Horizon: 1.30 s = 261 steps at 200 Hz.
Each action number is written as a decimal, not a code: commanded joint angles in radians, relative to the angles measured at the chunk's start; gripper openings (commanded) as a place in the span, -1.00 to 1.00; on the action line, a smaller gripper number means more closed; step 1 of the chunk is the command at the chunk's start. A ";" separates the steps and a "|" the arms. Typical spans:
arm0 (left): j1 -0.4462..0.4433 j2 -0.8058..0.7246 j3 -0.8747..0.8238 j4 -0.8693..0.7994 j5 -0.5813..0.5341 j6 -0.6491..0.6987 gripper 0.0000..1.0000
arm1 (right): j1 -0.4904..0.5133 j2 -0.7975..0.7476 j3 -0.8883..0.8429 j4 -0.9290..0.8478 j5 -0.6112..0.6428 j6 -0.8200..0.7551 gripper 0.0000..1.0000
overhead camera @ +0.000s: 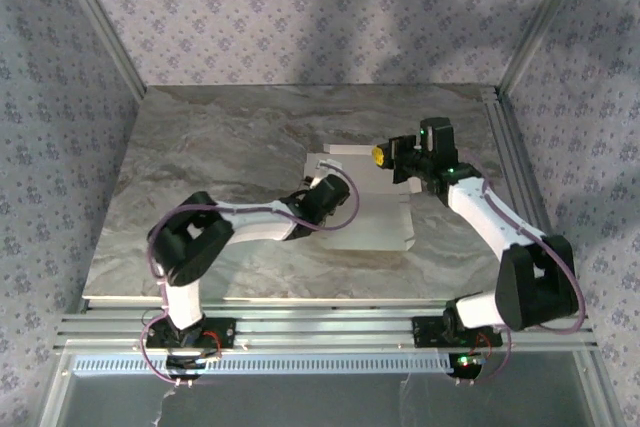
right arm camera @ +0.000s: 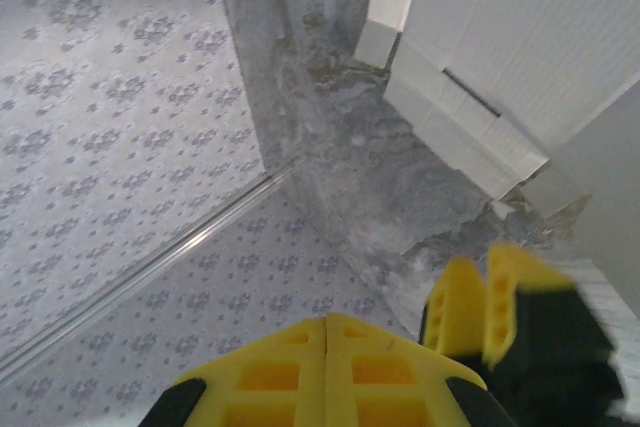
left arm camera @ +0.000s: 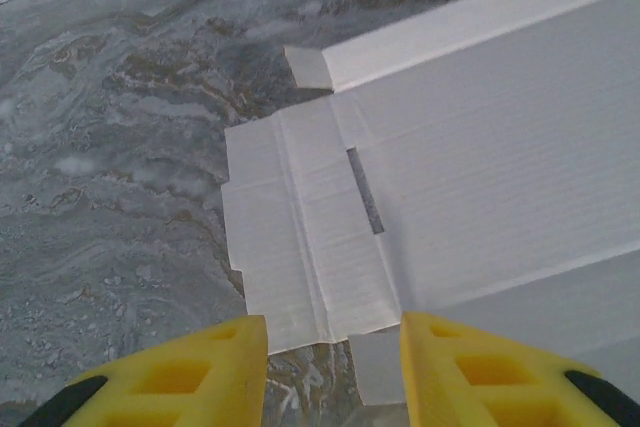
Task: Fold the paper box
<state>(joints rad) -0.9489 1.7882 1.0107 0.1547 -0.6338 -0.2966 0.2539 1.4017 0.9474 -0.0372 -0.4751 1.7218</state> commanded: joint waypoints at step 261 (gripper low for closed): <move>0.421 0.671 1.179 -0.811 0.802 0.182 -0.10 | -0.192 0.176 0.329 -0.617 0.141 -0.907 -0.13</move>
<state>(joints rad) -0.5240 2.4428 2.1452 -0.5972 0.1429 -0.1345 0.0563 1.6070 1.2694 -0.6262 -0.3088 0.8181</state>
